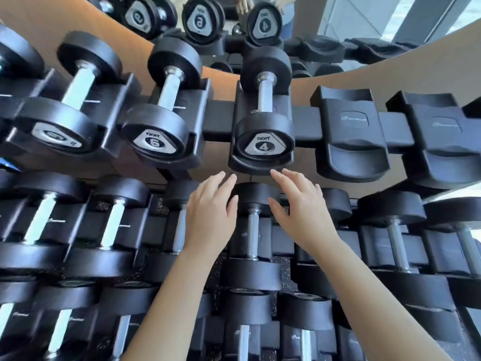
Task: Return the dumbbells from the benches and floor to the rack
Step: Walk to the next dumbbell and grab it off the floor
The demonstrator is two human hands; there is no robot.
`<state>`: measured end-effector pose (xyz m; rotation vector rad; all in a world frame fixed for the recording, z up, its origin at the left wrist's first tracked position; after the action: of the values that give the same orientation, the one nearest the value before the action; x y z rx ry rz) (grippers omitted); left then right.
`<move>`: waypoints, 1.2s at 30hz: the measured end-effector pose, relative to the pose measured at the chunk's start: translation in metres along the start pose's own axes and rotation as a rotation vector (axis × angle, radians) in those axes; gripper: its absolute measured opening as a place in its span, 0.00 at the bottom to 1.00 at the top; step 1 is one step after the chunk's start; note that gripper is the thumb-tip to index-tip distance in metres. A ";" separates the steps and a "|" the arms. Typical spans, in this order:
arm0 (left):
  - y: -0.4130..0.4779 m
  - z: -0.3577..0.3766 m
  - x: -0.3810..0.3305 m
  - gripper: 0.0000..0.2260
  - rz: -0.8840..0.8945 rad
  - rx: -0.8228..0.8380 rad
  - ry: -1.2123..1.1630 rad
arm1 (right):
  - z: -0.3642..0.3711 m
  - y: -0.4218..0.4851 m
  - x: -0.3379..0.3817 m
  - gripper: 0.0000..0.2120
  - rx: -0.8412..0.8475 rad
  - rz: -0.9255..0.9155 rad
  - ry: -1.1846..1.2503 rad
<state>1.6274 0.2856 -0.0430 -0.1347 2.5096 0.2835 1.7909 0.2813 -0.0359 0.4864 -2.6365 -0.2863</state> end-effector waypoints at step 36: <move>-0.454 -0.097 0.003 0.16 -0.964 -0.554 0.499 | 0.008 -0.278 0.196 0.23 0.434 -1.103 0.198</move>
<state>1.6438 -0.1780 -0.0455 -1.7351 2.4077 0.5605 1.7036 -0.0469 -0.0438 1.9616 -1.9652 0.0307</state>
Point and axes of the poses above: each hand's wrist, its own y-axis towards the middle knuckle, its own z-axis out of the palm, x = y × z, the point moved 3 cm from there along y, towards the middle knuckle, and after that the axes turned 15 degrees about -z, right-handed, at the moved point
